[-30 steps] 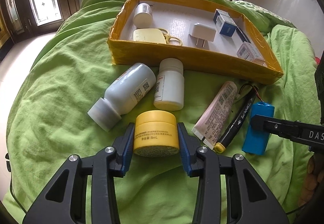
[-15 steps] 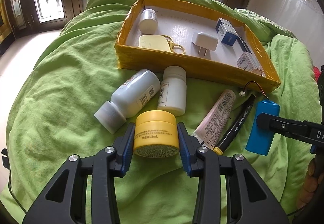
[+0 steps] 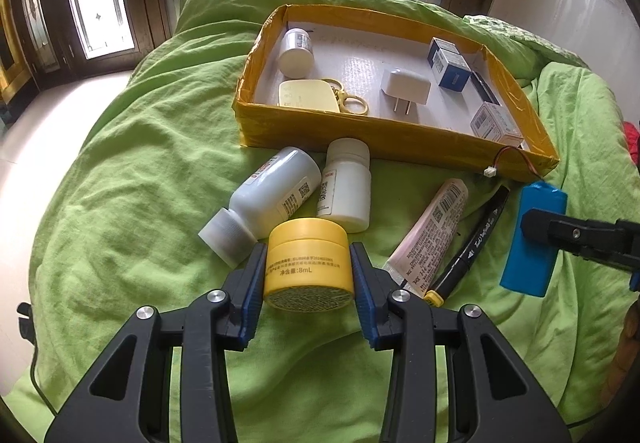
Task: Organize rigid objects
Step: 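Carry the jar with the left tool while the right tool carries the battery over the tray, then lower the jar with the left tool while the right tool lowers and releases the battery in the tray, then open the left tool to release the yellow jar and withdraw both tools, then grasp the white bottle with the left tool while the right tool grasps the black marker, then carry the white bottle with the left tool while the right tool carries the marker over the tray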
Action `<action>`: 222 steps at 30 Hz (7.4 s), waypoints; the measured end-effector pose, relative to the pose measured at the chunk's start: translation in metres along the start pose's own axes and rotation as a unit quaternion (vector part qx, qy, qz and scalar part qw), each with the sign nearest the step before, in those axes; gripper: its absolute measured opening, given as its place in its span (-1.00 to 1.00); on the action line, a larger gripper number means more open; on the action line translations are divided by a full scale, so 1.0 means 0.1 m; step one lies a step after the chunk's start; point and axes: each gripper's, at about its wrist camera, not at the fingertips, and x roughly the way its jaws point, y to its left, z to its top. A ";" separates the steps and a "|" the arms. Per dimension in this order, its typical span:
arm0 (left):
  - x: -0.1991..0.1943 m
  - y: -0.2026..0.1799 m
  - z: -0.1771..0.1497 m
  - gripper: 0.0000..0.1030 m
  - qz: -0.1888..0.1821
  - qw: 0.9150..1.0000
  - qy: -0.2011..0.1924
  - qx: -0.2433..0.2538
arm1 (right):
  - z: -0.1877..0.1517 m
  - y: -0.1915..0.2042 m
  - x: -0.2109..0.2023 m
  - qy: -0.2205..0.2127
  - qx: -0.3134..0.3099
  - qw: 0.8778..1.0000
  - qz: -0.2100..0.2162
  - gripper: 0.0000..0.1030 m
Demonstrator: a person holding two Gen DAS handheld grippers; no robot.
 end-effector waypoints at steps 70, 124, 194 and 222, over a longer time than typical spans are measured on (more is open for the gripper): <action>0.86 -0.11 1.77 -0.26 -0.078 0.995 -0.050 0.045 | 1.31 0.27 0.32 -0.011 -0.059 0.997 -0.047 -0.69; 0.86 -0.22 1.63 0.16 -0.072 0.995 -0.023 0.066 | 1.37 -0.19 0.14 -0.097 0.014 0.993 -0.069 0.12; 0.39 0.09 0.15 -0.37 0.001 0.994 0.054 0.095 | 0.13 -0.50 0.55 0.031 0.191 0.981 0.008 -0.58; 0.44 0.02 0.19 -0.38 0.022 0.991 0.038 0.126 | -0.06 -0.23 0.46 0.072 0.082 0.994 0.003 -0.72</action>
